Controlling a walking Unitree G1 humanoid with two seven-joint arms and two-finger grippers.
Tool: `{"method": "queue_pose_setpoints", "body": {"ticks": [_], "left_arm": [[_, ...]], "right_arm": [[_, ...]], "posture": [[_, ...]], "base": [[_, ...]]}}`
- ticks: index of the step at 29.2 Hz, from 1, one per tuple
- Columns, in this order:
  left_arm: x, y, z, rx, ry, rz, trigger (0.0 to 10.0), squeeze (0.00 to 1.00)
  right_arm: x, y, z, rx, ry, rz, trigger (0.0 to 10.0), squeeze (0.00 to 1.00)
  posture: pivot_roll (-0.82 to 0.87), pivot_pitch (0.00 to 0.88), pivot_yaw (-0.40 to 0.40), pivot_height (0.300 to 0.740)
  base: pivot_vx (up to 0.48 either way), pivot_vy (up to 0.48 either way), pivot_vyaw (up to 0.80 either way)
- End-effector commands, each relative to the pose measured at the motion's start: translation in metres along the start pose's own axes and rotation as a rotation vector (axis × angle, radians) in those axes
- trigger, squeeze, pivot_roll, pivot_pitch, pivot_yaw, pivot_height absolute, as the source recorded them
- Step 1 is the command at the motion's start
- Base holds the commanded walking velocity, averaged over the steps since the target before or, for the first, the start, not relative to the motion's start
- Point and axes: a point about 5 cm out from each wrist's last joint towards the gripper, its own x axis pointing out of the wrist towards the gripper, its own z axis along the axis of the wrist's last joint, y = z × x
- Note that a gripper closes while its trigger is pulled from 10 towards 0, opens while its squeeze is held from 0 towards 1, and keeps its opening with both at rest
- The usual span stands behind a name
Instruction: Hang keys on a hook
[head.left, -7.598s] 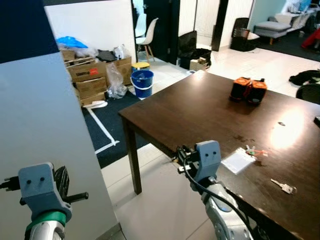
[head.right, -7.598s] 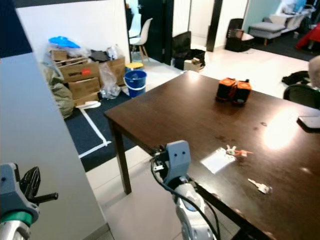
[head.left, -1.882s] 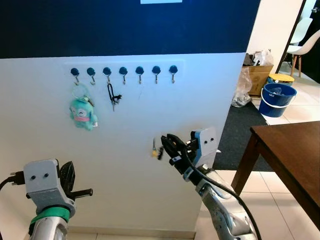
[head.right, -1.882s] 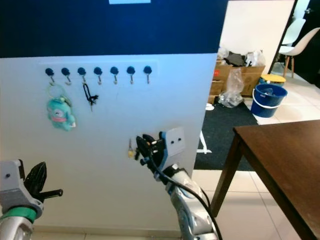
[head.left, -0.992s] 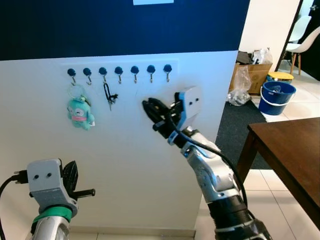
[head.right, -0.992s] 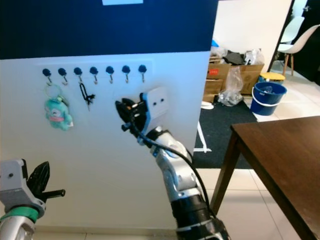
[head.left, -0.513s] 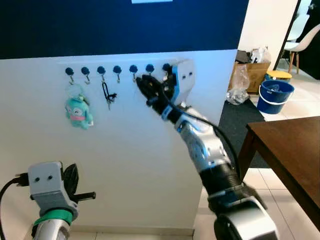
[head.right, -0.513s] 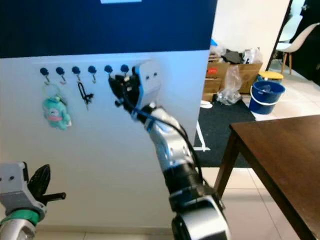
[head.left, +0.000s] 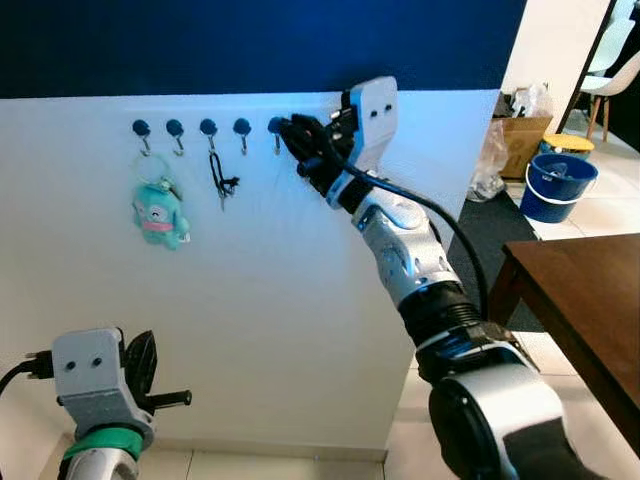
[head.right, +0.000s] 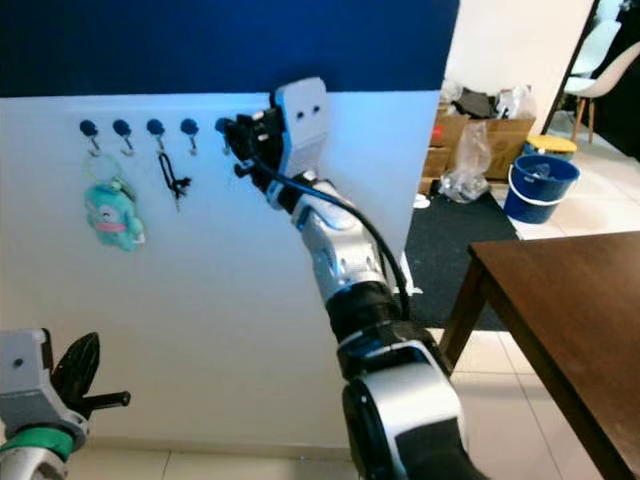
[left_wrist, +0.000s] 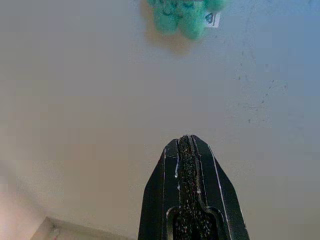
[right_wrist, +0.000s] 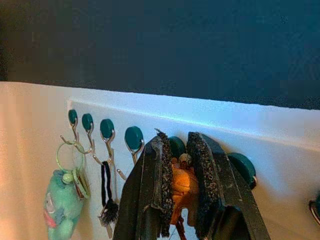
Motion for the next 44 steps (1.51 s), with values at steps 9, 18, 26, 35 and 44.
{"method": "queue_pose_setpoints", "body": {"ticks": [9, 18, 26, 35, 44], "left_arm": [[-0.001, 0.004, 0.0, 0.006, 0.012, 0.015, 10.0, 0.0], [-0.001, 0.004, 0.001, 0.004, 0.016, 0.014, 10.0, 0.0], [-0.001, 0.003, 0.001, 0.002, 0.02, 0.007, 10.0, 0.0], [-0.001, 0.002, 0.001, -0.002, 0.024, 0.003, 10.0, 0.0], [-0.001, 0.002, 0.001, -0.003, 0.028, 0.003, 10.0, 0.0]], "right_arm": [[-0.001, -0.02, 0.011, -0.009, -0.041, -0.073, 10.0, 0.0], [-0.005, -0.031, 0.018, -0.018, -0.078, -0.097, 10.0, 0.0], [-0.01, -0.038, 0.018, -0.027, -0.085, -0.118, 10.0, 0.0], [-0.017, -0.041, 0.012, -0.013, -0.077, -0.125, 10.0, 0.0], [-0.024, -0.033, -0.002, 0.012, -0.056, -0.089, 10.0, 0.0]], "posture": [[0.0, 0.071, 0.123, 0.74], [0.0, 0.072, 0.131, 0.74], [-0.01, 0.076, 0.137, 0.74], [-0.01, 0.085, 0.138, 0.74], [-0.01, 0.089, 0.139, 0.74]], "base": [[0.0, 0.0, 0.0], [0.0, 0.0, 0.0], [0.0, 0.0, 0.0], [0.0, 0.0, 0.0], [0.0, 0.0, 0.0]]}}
